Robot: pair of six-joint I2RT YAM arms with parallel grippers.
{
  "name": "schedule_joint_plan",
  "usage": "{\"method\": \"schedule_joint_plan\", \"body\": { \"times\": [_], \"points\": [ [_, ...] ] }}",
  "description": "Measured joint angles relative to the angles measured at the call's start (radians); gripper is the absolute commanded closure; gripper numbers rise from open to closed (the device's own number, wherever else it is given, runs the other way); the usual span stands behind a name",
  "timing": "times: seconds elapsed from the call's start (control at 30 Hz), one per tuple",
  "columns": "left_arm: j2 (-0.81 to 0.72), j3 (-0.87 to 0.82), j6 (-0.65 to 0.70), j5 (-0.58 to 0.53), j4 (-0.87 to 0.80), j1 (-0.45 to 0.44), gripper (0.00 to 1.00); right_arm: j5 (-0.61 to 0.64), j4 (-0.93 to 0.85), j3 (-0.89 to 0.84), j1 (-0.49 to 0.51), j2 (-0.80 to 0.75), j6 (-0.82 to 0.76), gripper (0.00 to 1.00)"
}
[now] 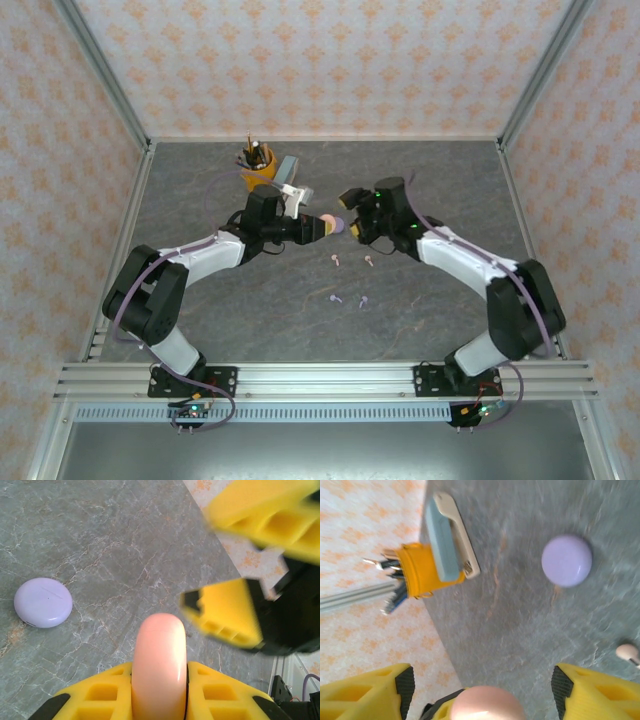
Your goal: Insert the wireless bluetooth earbuds into the charging case
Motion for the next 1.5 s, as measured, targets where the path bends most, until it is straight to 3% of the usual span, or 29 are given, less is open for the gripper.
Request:
{"method": "schedule_joint_plan", "body": {
  "times": [0.27,0.5,0.77,1.5],
  "points": [
    [-0.001,0.005,0.013,0.040,-0.014,0.019,1.00,-0.029,-0.071,-0.026,-0.090,-0.232,-0.396,0.24],
    [-0.002,0.062,0.057,0.109,-0.089,0.024,1.00,-0.228,-0.077,-0.047,-0.089,-0.195,-0.630,0.24],
    [-0.006,0.074,0.078,0.129,-0.117,0.024,1.00,-0.362,-0.055,-0.050,-0.084,-0.110,-0.683,0.25],
    [-0.013,0.074,0.079,0.128,-0.162,0.028,1.00,-0.360,0.012,-0.036,-0.053,0.082,-0.679,0.33]
  ]
}}
